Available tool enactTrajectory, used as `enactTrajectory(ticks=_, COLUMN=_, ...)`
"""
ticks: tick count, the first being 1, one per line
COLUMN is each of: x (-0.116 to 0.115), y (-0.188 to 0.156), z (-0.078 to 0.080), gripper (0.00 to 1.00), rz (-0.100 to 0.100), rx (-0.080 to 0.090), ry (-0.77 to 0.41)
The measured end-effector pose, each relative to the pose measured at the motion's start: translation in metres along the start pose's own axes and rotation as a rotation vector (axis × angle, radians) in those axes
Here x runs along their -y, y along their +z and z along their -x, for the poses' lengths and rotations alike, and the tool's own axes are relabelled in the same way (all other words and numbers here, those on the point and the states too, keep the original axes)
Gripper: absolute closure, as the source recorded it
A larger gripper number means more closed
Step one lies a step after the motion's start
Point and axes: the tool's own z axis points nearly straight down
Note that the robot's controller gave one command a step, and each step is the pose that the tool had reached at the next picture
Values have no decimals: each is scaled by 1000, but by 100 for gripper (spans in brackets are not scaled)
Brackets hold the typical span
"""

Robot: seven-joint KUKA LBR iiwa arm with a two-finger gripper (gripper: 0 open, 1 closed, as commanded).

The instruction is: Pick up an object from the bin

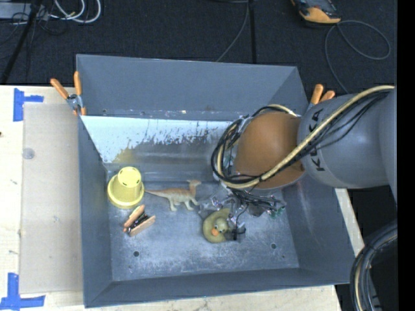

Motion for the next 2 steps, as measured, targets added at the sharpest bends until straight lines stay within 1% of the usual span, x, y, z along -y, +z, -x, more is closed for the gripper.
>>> enactTrajectory(ticks=1, x=0, y=0, z=0, gripper=100, rz=0, rx=0, ry=1)
enactTrajectory(ticks=2, x=7, y=-131, z=11, gripper=100, rz=1, rx=1, ry=17)
